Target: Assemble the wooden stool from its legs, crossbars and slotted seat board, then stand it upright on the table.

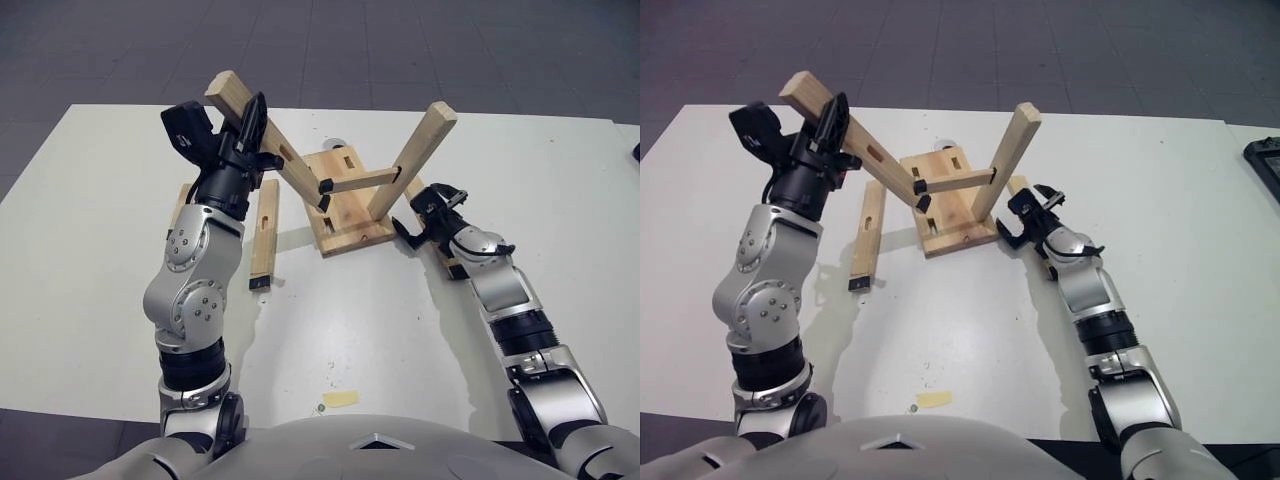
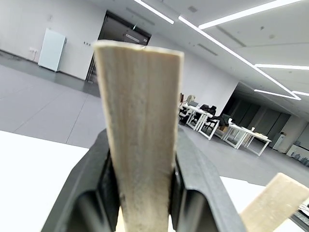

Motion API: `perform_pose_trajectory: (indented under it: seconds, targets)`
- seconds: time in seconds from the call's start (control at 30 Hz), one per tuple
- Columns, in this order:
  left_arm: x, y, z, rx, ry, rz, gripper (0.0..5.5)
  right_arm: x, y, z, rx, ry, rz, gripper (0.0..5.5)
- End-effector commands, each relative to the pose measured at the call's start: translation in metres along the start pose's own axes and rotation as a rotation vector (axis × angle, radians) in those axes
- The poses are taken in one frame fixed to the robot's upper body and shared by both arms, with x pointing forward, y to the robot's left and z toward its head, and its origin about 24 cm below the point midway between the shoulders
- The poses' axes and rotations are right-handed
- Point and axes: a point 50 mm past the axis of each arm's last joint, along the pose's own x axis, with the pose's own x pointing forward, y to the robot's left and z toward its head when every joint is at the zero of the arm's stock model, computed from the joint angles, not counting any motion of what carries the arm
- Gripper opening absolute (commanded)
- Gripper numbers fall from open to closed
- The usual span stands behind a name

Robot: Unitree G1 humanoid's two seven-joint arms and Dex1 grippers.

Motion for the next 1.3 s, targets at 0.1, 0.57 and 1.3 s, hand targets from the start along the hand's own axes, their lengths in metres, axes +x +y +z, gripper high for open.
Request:
perform_pose_trajectory:
  seconds: [0.1,0.57,1.3]
  targets:
    - [-0.008,0.004,-0.004,0.005,0.033,0.057,1.03,-0.009,0.012,0.003,0.026,-0.005,0.055,5.4]
    - [-0.01,0.009,-0.03,-0.009,0.064,0.18,1.03,-0.007,0.024,0.007,0.051,-0.005,0.085,5.4]
    - [-0.013,0.012,-0.039,0.146,0.081,0.25,1.03,-0.006,0.028,0.009,0.057,-0.001,0.08,5.4]
